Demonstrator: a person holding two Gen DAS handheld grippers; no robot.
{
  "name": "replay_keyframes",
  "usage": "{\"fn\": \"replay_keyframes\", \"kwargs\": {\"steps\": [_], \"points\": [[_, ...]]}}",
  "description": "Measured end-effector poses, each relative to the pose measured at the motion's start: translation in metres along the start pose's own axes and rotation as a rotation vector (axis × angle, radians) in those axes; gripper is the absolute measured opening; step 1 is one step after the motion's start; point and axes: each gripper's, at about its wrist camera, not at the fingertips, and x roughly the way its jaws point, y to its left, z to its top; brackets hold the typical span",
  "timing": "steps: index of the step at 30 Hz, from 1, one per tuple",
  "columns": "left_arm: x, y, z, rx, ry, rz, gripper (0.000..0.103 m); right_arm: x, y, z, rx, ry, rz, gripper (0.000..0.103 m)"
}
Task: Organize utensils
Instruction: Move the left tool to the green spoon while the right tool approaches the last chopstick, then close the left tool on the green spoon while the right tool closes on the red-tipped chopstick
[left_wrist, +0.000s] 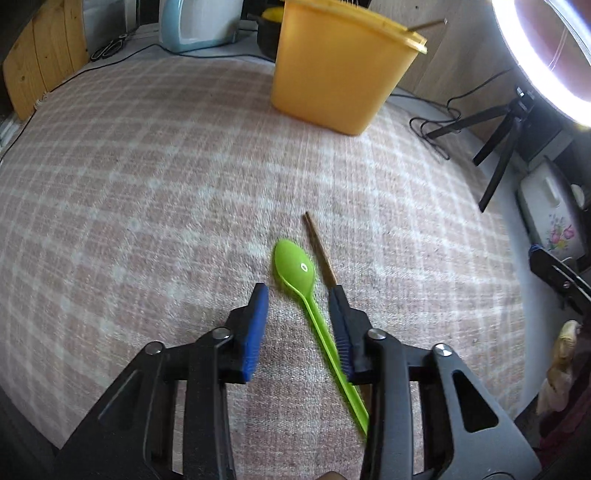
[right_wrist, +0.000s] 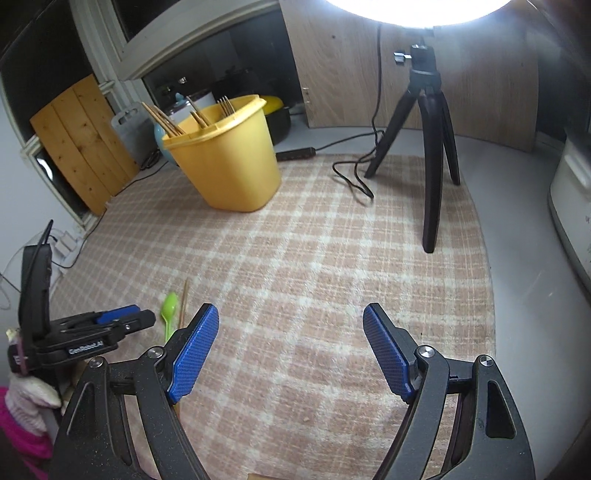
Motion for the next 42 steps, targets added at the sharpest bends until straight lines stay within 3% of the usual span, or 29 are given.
{"fn": "replay_keyframes", "kwargs": {"steps": [7,9,16,17,20,31,39,40,42], "points": [[0.011,-0.006,0.001,-0.003,0.006,0.037,0.032,0.005,-0.011,0.001,0.007,0.02,0.021,0.08],[0.014,-0.006,0.002,-0.006,0.01,0.051,0.028,0.006,-0.013,0.002,0.004,0.022,0.023,0.08],[0.022,-0.005,0.007,-0.015,0.011,0.054,0.027,0.011,-0.017,0.003,0.017,0.029,0.032,0.08],[0.027,-0.009,0.01,-0.018,0.01,0.054,0.022,0.012,-0.017,0.003,0.02,0.031,0.034,0.08],[0.03,-0.012,0.013,-0.012,0.002,0.056,0.022,0.015,-0.016,0.004,0.027,0.04,0.039,0.08],[0.023,-0.017,0.015,0.016,-0.021,0.015,0.021,0.022,-0.003,0.005,0.044,0.057,0.044,0.08],[0.019,0.0,0.015,0.028,-0.018,0.028,0.021,0.039,0.022,0.006,0.031,0.108,0.127,0.08],[0.018,0.002,0.014,0.03,-0.018,0.026,0.021,0.045,0.03,0.006,0.014,0.126,0.146,0.079],[0.017,0.006,0.013,0.035,-0.018,0.026,0.021,0.054,0.042,0.005,-0.011,0.161,0.166,0.065]]}}
